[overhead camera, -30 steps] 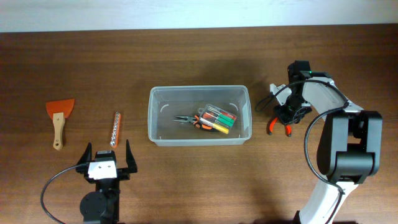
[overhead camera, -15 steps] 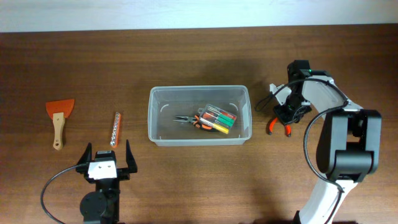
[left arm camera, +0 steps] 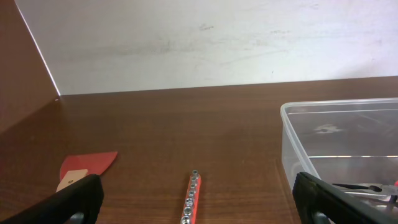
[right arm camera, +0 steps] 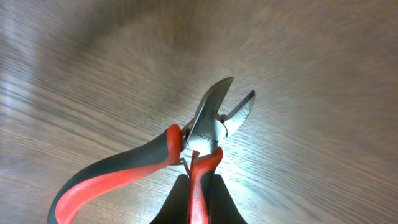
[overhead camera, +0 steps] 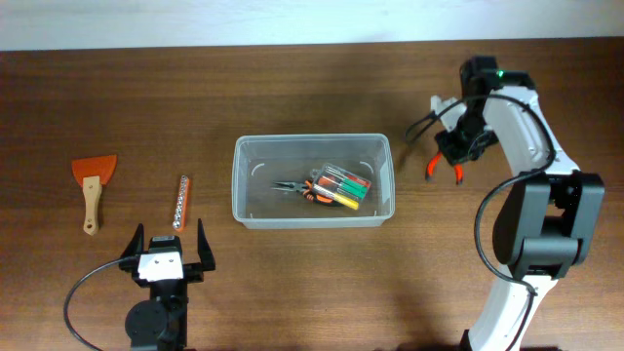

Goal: Pack container
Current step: 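Close the right gripper on the cutters and lift them, then carry the cutters with the right gripper over the container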

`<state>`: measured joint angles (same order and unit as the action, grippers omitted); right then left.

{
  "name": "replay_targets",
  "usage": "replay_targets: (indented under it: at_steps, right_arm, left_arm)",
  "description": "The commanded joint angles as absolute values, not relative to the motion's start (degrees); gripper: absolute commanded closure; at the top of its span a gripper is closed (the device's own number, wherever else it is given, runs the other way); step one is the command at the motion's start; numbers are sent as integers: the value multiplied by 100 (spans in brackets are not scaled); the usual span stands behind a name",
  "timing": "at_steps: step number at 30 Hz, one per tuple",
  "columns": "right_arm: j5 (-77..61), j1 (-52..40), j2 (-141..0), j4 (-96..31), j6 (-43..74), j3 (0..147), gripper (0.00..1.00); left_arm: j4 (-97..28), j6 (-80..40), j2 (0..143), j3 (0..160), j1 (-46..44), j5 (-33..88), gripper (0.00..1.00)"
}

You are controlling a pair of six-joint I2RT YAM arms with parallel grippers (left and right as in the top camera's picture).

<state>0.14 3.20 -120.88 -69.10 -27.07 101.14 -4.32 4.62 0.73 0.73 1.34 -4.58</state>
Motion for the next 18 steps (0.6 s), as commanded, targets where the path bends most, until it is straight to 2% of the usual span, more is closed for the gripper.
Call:
replay_targets:
  at_steps: [1, 9, 18]
  right_arm:
    - [-274, 259, -12060, -7282, -2602, 10903, 96]
    - [-497, -132, -12049, -8357, -2604, 12580, 96]
    - [-368, -1378, -11972, -8781, -2871, 13347, 96]
  left_arm:
    - [-436, 388, 34, 54, 117, -480, 1]
    - [-436, 388, 34, 54, 117, -478, 1]
    - [-436, 388, 34, 54, 117, -480, 1]
